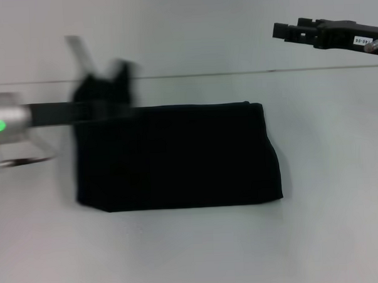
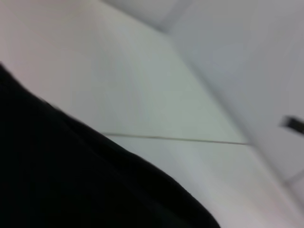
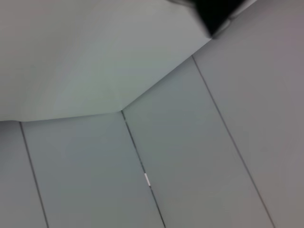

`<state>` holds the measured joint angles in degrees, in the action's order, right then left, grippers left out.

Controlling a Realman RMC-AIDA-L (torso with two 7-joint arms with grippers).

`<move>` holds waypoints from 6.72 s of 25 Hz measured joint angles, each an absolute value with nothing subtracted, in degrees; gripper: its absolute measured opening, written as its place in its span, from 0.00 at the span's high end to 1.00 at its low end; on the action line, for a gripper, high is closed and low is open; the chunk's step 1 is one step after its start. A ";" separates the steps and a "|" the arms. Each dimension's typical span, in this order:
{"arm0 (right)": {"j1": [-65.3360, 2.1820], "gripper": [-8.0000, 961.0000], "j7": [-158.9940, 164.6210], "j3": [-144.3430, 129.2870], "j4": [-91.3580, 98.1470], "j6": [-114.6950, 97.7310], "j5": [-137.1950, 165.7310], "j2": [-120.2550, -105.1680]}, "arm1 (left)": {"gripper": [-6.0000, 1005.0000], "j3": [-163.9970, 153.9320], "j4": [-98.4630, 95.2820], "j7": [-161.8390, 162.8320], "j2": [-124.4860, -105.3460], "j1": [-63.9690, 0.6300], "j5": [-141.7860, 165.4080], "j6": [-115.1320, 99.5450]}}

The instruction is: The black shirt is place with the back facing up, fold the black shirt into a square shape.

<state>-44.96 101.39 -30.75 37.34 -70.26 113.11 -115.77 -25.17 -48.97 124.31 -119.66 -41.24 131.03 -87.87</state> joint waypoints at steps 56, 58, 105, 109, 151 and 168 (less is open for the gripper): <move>-52.41 0.25 127.34 -48.93 20.11 -51.26 126.97 -117.74 | 0.06 -38.09 -34.23 86.43 -120.94 -34.40 115.72 -91.16; -52.24 0.25 127.21 -48.86 20.48 -51.25 126.84 -117.94 | 0.06 -38.04 -34.24 86.51 -120.93 -34.27 115.74 -91.16; -46.52 0.96 117.89 -47.76 30.46 -59.07 115.79 -115.27 | 0.06 -34.71 -33.92 90.54 -121.08 -33.88 115.04 -91.96; -45.35 0.96 117.60 -47.60 30.70 -59.07 115.76 -115.04 | 0.06 -34.71 -33.92 90.54 -121.30 -33.98 114.98 -91.80; -41.81 0.94 116.21 -46.99 30.39 -55.60 118.18 -115.00 | 0.06 -34.72 -30.99 93.38 -121.48 -35.87 114.35 -84.03; -37.60 0.52 117.28 -36.35 34.01 -67.18 117.56 -111.27 | 0.06 -35.44 -25.08 117.85 -120.84 -43.19 112.56 -54.10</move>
